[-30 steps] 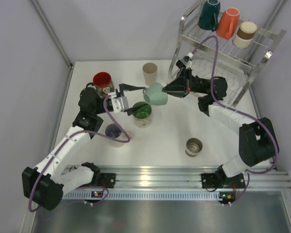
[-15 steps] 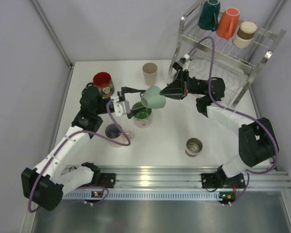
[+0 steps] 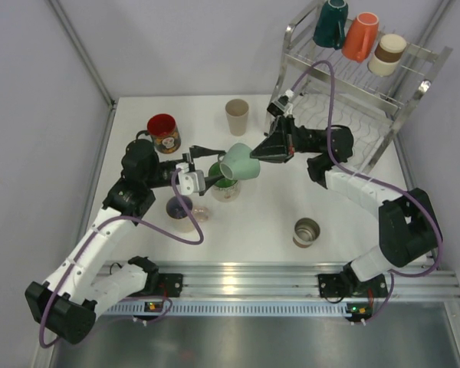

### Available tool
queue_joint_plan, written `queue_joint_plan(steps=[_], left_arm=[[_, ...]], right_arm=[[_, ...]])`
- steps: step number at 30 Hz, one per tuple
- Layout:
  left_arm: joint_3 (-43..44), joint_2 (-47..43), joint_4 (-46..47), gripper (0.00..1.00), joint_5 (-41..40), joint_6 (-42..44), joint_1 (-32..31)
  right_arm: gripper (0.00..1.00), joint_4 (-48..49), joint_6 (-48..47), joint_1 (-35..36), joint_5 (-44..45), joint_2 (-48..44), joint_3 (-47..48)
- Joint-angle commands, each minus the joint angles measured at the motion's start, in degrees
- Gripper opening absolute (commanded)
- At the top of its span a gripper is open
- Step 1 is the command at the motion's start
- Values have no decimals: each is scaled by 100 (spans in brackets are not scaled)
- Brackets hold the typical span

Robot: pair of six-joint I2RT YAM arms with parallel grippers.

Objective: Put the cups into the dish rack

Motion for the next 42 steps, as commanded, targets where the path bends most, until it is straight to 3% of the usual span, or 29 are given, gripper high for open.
queue_joint_plan(steps=[1,6,7,8,9,13,18,20,27,32,36,38,39,41,42], left_arm=[[218,-17,-95,60,282,190,-25],[288,63,-95,49,396,190,-113],[288,63,-95,44,370,207,-113],[288,63,-95,29,300,242,-122],[288,54,-95,25,282,269,-122],[288,28,-95,17,282,295,-131],[262,-8,-95,0,273,260,-131],[262,-8,-95,0,230,226,-131],[455,19,-270,0,-104,-3,-131],[526,54,-482,0,-262,-188,-131],[613,89,-499,0,-631,-583,-131],[657,89,-517,0,-754,-820,-131],[683,98,-517,0,-938,-925,-131],[815,115,-561,0,-1149,-1312,-122],[877,150,-709,0,-1351,-1435,-122]], right_arm=[[0,2490,932,138,179,-245,53],[0,2490,914,182,206,-227,-8],[0,2490,905,200,188,-210,-8],[0,2490,905,209,188,-210,-26],[0,2490,897,218,179,-201,-26],[0,2490,888,218,171,-149,-96],[0,2490,861,218,171,-8,-88],[6,2490,853,209,162,19,-35],[45,2481,756,-177,144,124,290],[56,2455,572,-547,83,273,387],[66,1509,-636,-661,-5,353,484],[68,200,-1358,-740,-5,283,641],[69,-474,-2337,-749,3,134,712],[70,-3168,-3632,-749,195,-77,1071],[72,-4241,-5283,-758,397,-365,1238]])
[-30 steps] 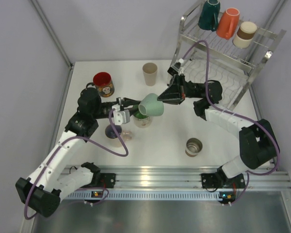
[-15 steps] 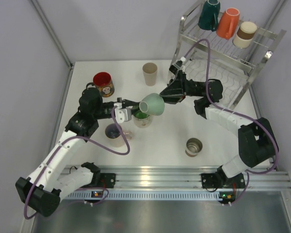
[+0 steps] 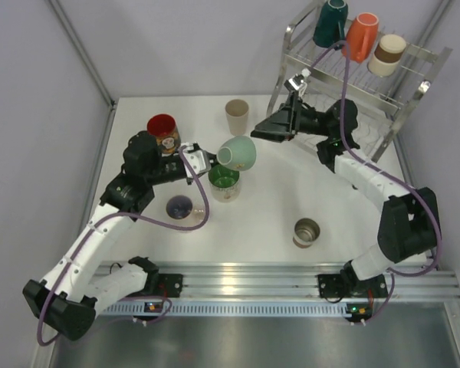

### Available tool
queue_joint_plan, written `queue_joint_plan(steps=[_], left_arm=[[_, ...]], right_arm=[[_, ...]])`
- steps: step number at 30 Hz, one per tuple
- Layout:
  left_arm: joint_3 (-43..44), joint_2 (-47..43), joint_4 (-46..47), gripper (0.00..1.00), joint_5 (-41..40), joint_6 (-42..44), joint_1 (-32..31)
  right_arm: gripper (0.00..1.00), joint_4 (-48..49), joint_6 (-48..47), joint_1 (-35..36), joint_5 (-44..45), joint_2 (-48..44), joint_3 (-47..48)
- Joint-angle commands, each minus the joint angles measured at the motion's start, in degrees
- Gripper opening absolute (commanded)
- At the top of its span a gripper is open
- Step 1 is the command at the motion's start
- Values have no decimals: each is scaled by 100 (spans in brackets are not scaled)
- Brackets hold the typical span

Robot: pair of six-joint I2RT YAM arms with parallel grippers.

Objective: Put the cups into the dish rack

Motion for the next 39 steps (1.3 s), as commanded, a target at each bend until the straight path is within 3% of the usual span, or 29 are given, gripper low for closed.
queue_joint_plan(steps=[1,2,4,10,13,16,20,23,29,31,33,36,38,39], left_arm=[[601,48,64,0,-583,-886,-13],[672,65,-15,0,-662,-1028,-13],[778,101,-78,0,-1014,-1466,-13],[1059,364,-69,0,-1665,-2565,-13],[1322,662,-78,0,-1937,-3311,-21],[1648,961,-218,0,-2201,-4206,-13],[2026,1260,-508,0,-2429,-4817,-13],[2141,1235,-614,0,-2552,-5186,-21],[2246,1199,-605,0,-2719,-5915,-13],[2307,1322,-614,0,-2755,-6416,-13],[2395,1392,-605,0,-2659,-6619,-13],[2396,1428,-614,0,-2605,-6506,-39],[2369,1384,-762,0,-3051,-6566,-30],[2378,1384,-815,0,-3123,-6584,-39]], right_arm=[[73,-3870,-4117,-76,647,-735,1134],[75,-6187,-5658,-76,1572,-823,1444],[79,-6929,-6269,55,2282,-1086,1754],[99,-6054,-5438,397,3689,-1922,773],[100,-5807,-5251,906,4445,-2089,577],[99,-5937,-5681,1442,5140,-2028,804],[99,-6175,-7539,1988,5412,-1949,1025],[100,-6368,-8185,2218,5938,-2028,947],[97,-6088,-8755,2498,6501,-2221,516],[90,-5939,-9170,2919,7281,-2221,358],[84,-5642,-9750,3305,7583,-2213,183],[82,-5543,-9840,3413,7839,-2195,173],[81,-5490,-9761,3422,8110,-2204,217],[86,-5481,-9778,3431,8129,-2195,278]])
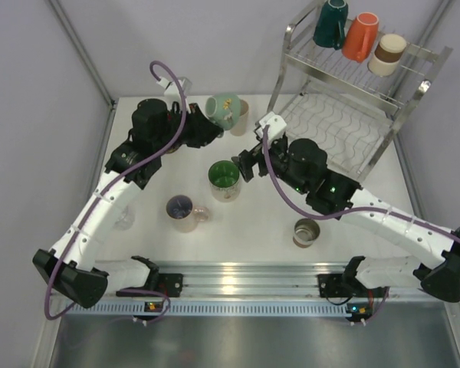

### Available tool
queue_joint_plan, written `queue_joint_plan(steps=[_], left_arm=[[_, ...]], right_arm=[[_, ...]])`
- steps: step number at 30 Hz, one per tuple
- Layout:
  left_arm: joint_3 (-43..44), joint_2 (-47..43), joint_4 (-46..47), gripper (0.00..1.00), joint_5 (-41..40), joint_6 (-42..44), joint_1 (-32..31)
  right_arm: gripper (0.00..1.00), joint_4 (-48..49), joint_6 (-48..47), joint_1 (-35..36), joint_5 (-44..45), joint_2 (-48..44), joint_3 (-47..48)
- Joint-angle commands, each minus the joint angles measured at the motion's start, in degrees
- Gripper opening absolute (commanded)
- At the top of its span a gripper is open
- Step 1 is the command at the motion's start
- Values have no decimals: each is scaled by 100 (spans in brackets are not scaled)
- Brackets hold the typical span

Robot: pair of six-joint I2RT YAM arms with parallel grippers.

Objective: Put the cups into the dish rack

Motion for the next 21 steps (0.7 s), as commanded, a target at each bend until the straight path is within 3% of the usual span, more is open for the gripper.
queue_joint_plan(steps=[1,5,7,9,10,13,21], left_arm=[[290,-50,142,0,-414,-318,-22],[379,73,18,0,-266,-284,-21],[387,117,36,0,401,198,-21],[309,91,36,0,1024,672,-21],[230,4,27,0,1088,1206,-21],[-60,-268,27,0,1413,2123,-21],[-509,-542,18,0,3020,3932,-30]], right_arm=[[90,571,-379,60,648,-84,167],[99,886,-1309,306,988,66,62],[100,967,-1460,324,1139,136,35],[99,268,-1287,254,826,171,523],[99,-145,-1094,36,449,180,753],[99,-878,-443,-737,-2023,-100,1142],[99,-2433,-713,-2267,-4518,-321,2063]])
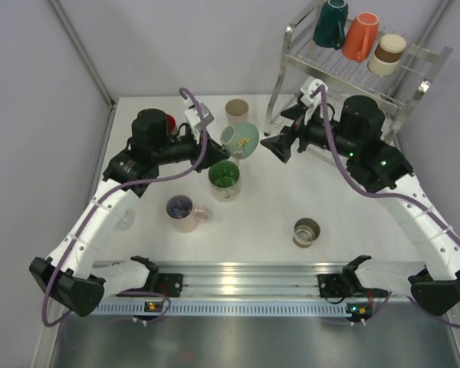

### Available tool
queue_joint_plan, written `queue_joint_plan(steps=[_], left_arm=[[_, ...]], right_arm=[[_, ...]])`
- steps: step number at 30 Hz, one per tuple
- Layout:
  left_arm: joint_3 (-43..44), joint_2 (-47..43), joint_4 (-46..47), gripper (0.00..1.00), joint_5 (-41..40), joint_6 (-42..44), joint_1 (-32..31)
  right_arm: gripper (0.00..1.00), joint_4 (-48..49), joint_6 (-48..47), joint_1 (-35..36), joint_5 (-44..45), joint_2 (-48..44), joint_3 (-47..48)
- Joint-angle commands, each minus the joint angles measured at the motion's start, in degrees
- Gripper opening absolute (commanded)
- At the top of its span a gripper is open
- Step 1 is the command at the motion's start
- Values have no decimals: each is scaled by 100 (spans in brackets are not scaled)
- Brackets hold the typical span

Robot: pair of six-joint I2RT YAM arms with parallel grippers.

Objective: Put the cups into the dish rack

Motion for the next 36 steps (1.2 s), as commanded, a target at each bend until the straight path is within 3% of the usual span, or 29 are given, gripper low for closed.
queue_joint_plan(steps=[1,3,10,17,26,36], left_arm=[[-124,-269,339,0,1188,1260,-17],[-204,-339,348,0,1637,1558,-17],[-221,-392,112,0,1839,2349,-17],[-230,-260,-91,0,2394,2878,-17],[-353,-172,-91,0,2386,2887,-17],[-353,-93,-363,0,2245,3220,-26]], right_arm=[[99,-1023,-307,-299,-1826,-72,745],[99,-1333,-448,-361,-2100,148,1086],[100,-1949,-861,-370,-3682,482,1335],[99,-2336,-1222,-326,-3421,693,1519],[99,-2573,-1451,227,-2234,1210,1931],[100,-3347,-1592,746,-2022,2117,2530]])
